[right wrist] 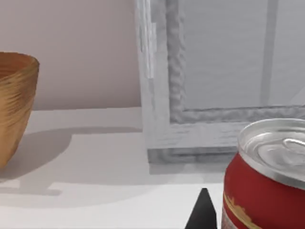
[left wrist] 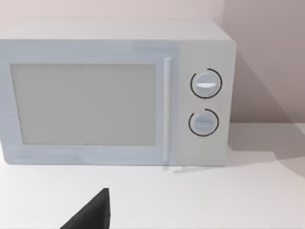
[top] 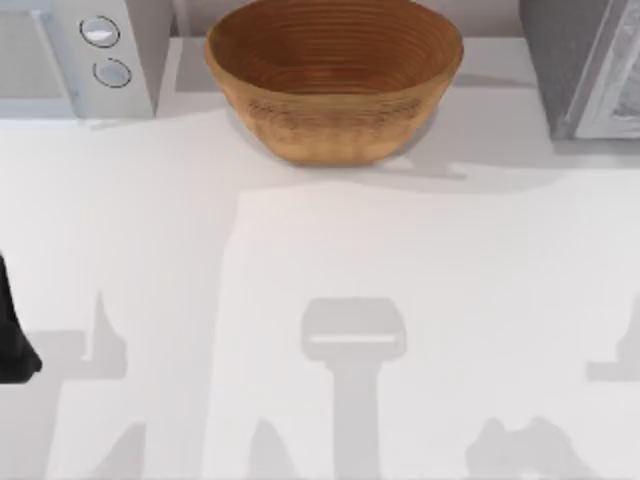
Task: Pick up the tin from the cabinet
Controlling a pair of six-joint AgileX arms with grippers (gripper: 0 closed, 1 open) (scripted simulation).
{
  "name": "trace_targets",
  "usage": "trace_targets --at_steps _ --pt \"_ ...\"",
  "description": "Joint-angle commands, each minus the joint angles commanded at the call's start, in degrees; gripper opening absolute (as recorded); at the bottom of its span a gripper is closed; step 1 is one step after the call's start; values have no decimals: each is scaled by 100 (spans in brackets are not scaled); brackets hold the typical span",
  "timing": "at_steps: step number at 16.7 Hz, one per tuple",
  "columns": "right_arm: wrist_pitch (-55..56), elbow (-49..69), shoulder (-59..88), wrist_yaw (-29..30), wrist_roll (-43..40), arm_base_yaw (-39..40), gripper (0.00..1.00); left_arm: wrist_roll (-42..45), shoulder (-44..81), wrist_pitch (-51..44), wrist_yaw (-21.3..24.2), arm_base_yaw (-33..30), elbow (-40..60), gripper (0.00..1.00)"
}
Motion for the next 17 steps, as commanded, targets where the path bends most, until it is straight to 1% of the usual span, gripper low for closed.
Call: trace_targets --at_steps 3,7,11,17 --pt "-297 192 506 -464 784 -133 0 0 0 0 0 0 0 100" --pt "-1003 546 1659 -1423 2471 -449 0 0 0 0 0 0 0 100" --pt "-1984 975 3219 -2655 4692 -883 0 0 0 0 0 0 0 100" --pt "-3743 1716 5975 -4779 8587 -1646 0 0 0 0 0 0 0 100"
